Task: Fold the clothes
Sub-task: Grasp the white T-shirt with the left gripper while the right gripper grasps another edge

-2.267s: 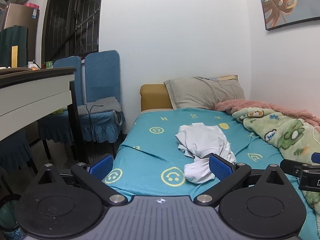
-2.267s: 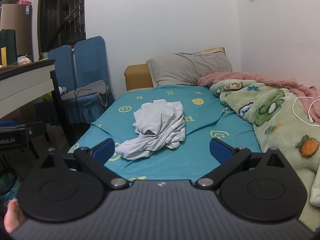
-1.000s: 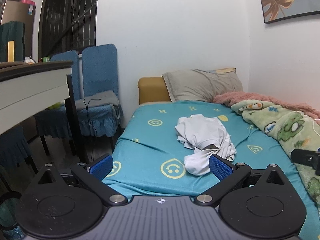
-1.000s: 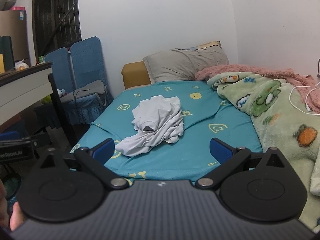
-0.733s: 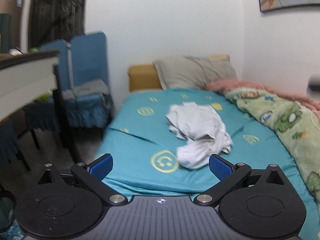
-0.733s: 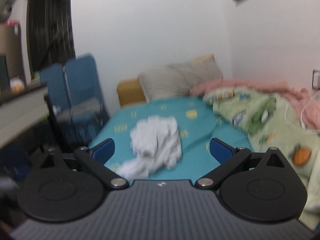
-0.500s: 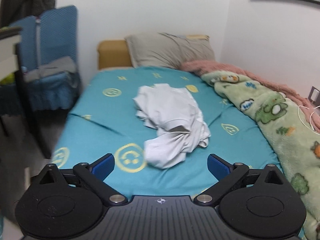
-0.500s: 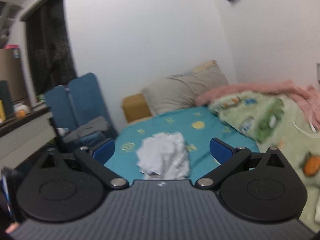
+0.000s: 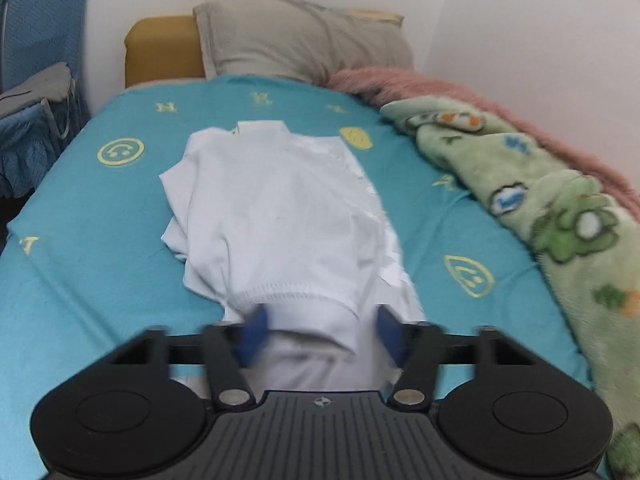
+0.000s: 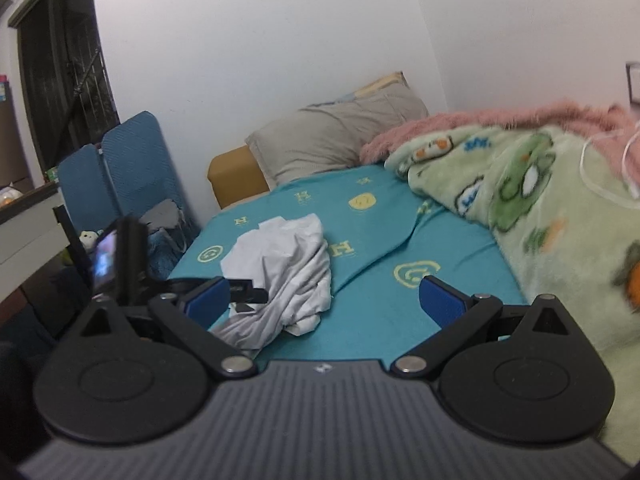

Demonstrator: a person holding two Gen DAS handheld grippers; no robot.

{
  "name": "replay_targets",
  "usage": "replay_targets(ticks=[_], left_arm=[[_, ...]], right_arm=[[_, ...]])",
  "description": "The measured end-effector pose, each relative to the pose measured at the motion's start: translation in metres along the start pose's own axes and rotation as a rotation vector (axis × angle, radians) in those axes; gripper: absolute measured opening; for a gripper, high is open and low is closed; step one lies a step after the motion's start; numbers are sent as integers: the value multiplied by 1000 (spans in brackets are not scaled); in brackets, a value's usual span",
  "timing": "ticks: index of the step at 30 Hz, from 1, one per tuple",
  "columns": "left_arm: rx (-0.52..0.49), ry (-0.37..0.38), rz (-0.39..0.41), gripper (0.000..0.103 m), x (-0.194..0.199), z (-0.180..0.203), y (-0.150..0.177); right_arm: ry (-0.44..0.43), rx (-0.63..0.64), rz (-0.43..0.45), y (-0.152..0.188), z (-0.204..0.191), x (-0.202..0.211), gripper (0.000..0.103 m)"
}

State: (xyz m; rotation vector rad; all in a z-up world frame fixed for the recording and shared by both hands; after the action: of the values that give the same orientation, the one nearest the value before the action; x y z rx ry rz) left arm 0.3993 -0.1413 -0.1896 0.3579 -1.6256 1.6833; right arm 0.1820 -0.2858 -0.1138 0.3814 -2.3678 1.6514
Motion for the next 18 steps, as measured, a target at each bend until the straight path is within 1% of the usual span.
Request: replay_targets(ticks=[1,2,4,8,12,14,18], left_arm=[[1,2,15,17,10,1,-5],[1,4,29,12,20,3,-9],[2,9,58,6,40,5,-18],[4,17,117,4,81,10,-37],[6,26,175,4,122,15,-55],[14,42,200,4,154,21,-58],[15,86,251,4,222,44,-55]], right_arm=[[-2,-8,-11,4,2,-6,103],[-3,-17,-22,8,4,-13,103],[1,-25,-34,15,4,-21,103],[-2,-2,-21,21,-2,-29,103],[1,33,26,18,-10,-24,103],[-7,50,48,14,-15,-18,103],[-51,74,83,7,-32,-2,103]])
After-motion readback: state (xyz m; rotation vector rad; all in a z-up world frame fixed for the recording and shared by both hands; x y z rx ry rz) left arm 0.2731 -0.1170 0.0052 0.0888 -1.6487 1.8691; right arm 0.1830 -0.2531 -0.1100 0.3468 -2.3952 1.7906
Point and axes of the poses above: each gripper's, at about its wrist camera, not at the fingertips, and x roughly against the way its jaws point, z to its right, y to its underside, the point moved 10 cm from there along -x, roughly the way its jaws point, and after that the axes turned 2 degrees about -y, right-handed, at the moved point
